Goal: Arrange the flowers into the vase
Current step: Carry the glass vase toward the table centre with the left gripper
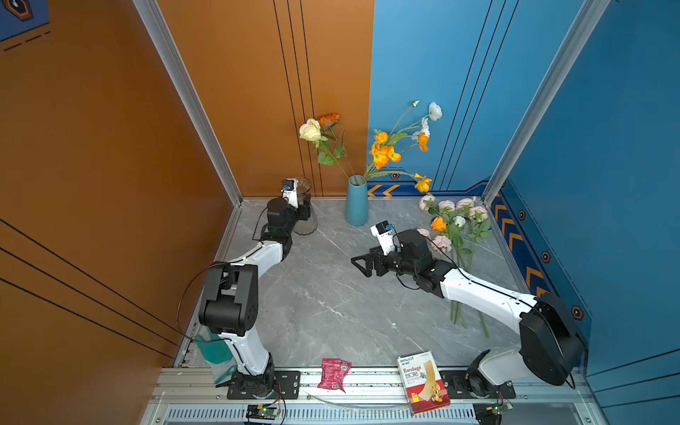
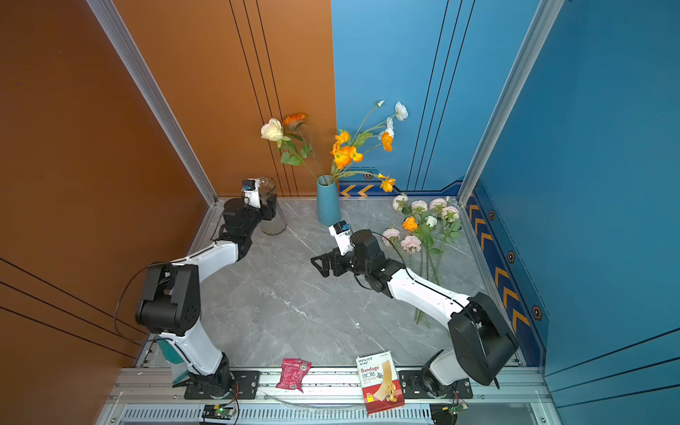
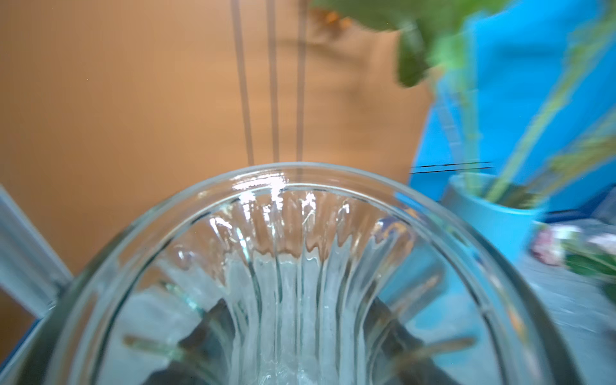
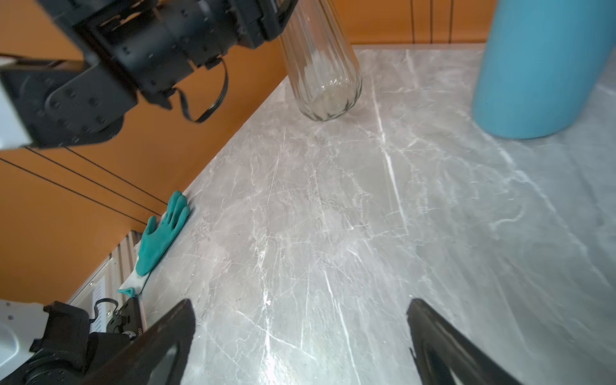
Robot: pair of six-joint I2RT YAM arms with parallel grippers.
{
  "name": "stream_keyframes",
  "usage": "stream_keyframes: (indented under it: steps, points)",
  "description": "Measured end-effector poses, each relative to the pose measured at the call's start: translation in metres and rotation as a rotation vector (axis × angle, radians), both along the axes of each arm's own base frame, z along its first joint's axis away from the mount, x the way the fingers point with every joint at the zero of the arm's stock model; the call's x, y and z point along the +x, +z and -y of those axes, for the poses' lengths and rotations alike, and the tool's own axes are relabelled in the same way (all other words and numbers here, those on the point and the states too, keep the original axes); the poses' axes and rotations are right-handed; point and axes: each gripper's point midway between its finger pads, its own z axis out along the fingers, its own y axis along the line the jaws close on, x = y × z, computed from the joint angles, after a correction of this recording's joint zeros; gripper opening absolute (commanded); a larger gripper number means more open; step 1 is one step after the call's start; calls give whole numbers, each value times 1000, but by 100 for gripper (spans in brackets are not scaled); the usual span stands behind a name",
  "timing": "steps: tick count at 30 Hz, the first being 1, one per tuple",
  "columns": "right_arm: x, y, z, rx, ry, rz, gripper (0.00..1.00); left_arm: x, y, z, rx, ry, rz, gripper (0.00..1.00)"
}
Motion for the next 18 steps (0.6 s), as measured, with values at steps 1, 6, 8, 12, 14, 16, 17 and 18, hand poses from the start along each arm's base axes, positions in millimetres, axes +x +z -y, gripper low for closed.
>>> stream_keyframes:
  steps: [1,6,8,12,14,16,17,18]
  points:
    - [0,3,7,1,-16,7,100,-13,6,18,-8,-38,18,22]
    - [-10,4,46,-9,-93,20,100,-82,11,114,-33,-272,40,22]
    - [-13,-3,64,-25,-131,4,100,-102,-1,142,-27,-341,17,21]
    - [-22,-19,92,-57,-193,-27,100,-131,-28,174,-2,-424,-40,21]
    - [-29,-26,100,-71,-210,-38,100,-145,-39,187,17,-457,-59,21]
    - [-34,-31,105,-80,-219,-45,100,-156,-47,197,27,-486,-73,21]
    - [-37,-34,107,-84,-220,-51,100,-161,-49,201,29,-499,-75,21]
    - [-38,-36,108,-87,-221,-56,100,-164,-50,203,30,-508,-74,21]
